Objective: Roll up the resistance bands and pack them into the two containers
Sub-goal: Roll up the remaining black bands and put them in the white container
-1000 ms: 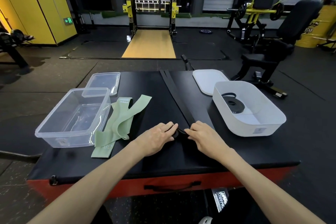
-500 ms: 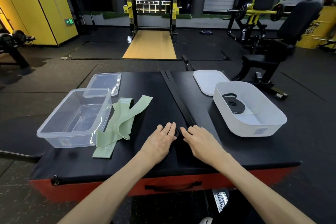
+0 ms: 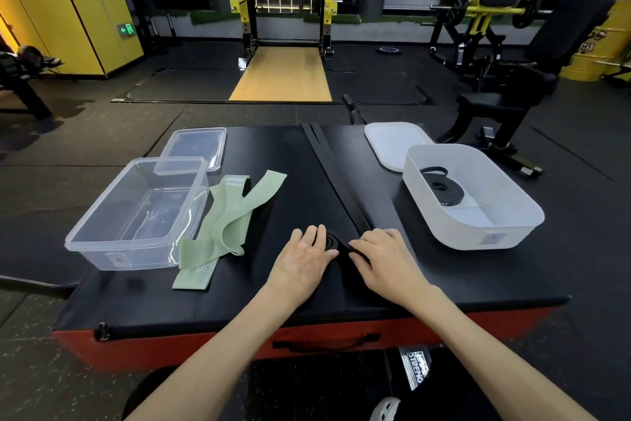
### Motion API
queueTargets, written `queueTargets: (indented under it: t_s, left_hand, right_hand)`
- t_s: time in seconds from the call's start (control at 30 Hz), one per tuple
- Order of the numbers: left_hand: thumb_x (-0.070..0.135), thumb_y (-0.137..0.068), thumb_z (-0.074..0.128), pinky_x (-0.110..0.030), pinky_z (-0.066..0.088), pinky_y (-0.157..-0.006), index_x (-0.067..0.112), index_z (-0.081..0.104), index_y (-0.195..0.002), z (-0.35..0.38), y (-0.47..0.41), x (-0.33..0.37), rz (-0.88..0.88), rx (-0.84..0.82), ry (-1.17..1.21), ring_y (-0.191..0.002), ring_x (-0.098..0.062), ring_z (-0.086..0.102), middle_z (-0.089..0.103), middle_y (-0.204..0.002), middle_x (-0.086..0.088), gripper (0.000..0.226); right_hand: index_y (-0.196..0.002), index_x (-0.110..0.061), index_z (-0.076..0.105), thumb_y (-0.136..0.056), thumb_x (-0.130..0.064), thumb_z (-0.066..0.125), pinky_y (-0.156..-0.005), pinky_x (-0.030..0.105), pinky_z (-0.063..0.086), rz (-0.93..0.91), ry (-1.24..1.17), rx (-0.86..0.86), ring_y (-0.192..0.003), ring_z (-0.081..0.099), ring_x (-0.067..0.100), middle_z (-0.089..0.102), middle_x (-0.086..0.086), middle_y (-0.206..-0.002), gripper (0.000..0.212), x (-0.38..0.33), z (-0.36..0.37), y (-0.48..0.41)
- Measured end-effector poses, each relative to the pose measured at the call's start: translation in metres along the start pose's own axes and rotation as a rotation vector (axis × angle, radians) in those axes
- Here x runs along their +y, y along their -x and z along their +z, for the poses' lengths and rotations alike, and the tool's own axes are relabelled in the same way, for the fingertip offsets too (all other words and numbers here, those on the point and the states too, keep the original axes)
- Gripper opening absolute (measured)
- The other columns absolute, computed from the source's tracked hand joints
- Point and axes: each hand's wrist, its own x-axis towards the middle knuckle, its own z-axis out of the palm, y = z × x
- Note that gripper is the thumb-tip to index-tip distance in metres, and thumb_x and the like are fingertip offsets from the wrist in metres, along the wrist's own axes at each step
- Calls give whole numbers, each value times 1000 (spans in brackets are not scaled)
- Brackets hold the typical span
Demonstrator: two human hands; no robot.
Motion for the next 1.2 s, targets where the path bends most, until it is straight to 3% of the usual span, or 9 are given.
queueTargets:
  t_s: [0.1,0.3,0.4,0.53,0.63,0.8,0.9,1.07,1.2]
  left_hand:
    - [55,-78,69,-23,45,-69,5,70,-108,-4,-1,3,-72,11,11,-65,-13,53,67,-87,1,59]
    - [55,-75,66,-24,47,-61,2,73,-94,-16,-9,14,-178,-118,21,-58,-15,54,62,-68,-3,57]
    - [53,-87,59,-27,46,-69,2,69,-109,-12,-8,19,-164,-201,16,-70,-15,57,65,-82,-3,56]
    - [43,-98,13,-32,45,-85,-5,42,-135,-6,-3,19,-210,-305,99,-98,-23,55,58,-117,-12,67]
    - [42,-96,25,-32,50,-71,-1,51,-132,-10,3,19,-226,-263,192,-88,-24,56,60,-114,-12,61]
    - [34,-96,12,-38,46,-95,7,47,-136,-9,11,-2,26,-189,230,-121,-30,48,42,-145,-14,60]
    - [28,-103,25,-31,39,-103,9,33,-146,-17,0,-25,128,-230,306,-126,-25,43,28,-154,-8,47]
    - [40,-102,30,-31,22,-114,16,5,-153,-21,-22,-40,309,-415,292,-138,-23,25,9,-160,-4,61]
    - [37,-103,32,-24,19,-112,12,13,-152,-12,-20,-38,315,-330,353,-135,-20,29,20,-155,-4,59]
  right_hand:
    - [-109,-13,65,-85,-18,60,-87,36,44,-58,1,-36,-88,55,21,58,-1,-88,25,6,-2,8]
    - [-114,-7,63,-76,-11,72,-60,32,44,-110,50,-39,-70,52,20,53,0,-74,40,-2,-6,-5]
    - [-115,-3,63,-81,-14,63,-61,30,43,-123,62,-38,-70,52,19,56,0,-75,36,-9,-6,-5]
    - [-118,-3,61,-89,-24,38,-63,30,41,-108,85,-67,-71,51,18,56,-1,-76,43,-14,-4,-2]
    - [-121,-6,60,-91,-25,37,-64,30,41,-62,87,-77,-71,51,18,56,-2,-76,43,-15,-3,1]
    - [-117,-6,64,-86,-18,53,-64,30,40,-24,48,-38,-71,52,19,57,-1,-74,36,-19,-5,1]
    - [-116,-6,65,-83,-15,63,-63,32,42,-21,32,-20,-70,53,21,56,0,-73,35,-18,-4,1]
    - [-117,-7,65,-84,-21,54,-64,32,43,-3,29,-50,-72,53,19,57,-2,-75,37,-18,-4,0]
    - [-124,-13,61,-89,-25,46,-85,34,44,-25,-28,-97,-80,53,16,56,-5,-82,41,-7,-7,2]
